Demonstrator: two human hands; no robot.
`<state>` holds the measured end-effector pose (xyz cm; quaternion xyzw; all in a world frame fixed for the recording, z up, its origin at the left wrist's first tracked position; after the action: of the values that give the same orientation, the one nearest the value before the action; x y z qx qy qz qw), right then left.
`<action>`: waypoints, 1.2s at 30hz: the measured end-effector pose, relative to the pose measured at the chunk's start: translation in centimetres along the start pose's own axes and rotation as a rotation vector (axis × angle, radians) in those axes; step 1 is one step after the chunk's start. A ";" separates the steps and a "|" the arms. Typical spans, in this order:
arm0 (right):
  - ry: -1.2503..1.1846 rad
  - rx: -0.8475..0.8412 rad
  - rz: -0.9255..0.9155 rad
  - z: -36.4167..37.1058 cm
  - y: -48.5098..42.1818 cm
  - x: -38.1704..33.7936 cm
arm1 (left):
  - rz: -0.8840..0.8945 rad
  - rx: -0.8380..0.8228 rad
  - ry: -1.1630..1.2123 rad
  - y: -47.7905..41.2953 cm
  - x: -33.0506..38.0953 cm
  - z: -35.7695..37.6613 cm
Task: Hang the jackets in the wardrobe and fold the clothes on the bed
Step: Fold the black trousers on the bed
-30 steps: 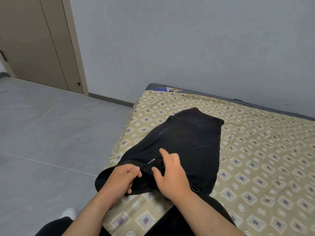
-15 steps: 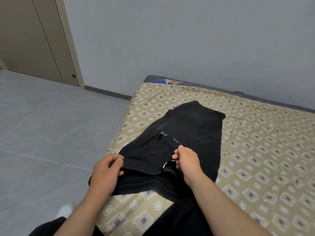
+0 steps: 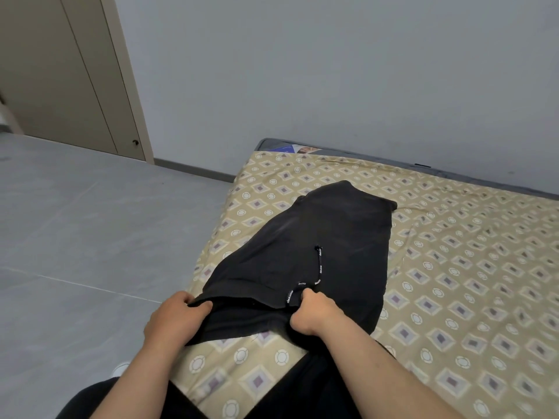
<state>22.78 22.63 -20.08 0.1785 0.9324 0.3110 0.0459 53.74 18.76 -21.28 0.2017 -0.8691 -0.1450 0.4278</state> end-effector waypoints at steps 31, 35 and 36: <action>-0.787 0.180 -0.284 -21.9 11.5 11.3 | 0.590 0.265 0.295 7.2 17.8 -12.0; -0.469 0.565 -0.207 -29.9 14.4 13.6 | 0.747 0.495 -0.004 8.4 22.9 -19.9; -0.447 0.619 -0.196 -31.6 15.1 14.1 | 0.754 0.530 -0.061 8.7 24.0 -21.5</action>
<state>8.04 21.17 14.66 0.1575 0.9617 -0.0372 0.2214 55.80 13.31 11.57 -0.0306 -0.9011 0.2421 0.3584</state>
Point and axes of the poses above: each hand's wrist, its own y-axis away from the middle knuckle, its own z-axis out of the palm, x = y × z, the point moved 10 cm from there along -y, towards the middle knuckle, and after that the axes turned 12 degrees about y, right-handed, at the moved point
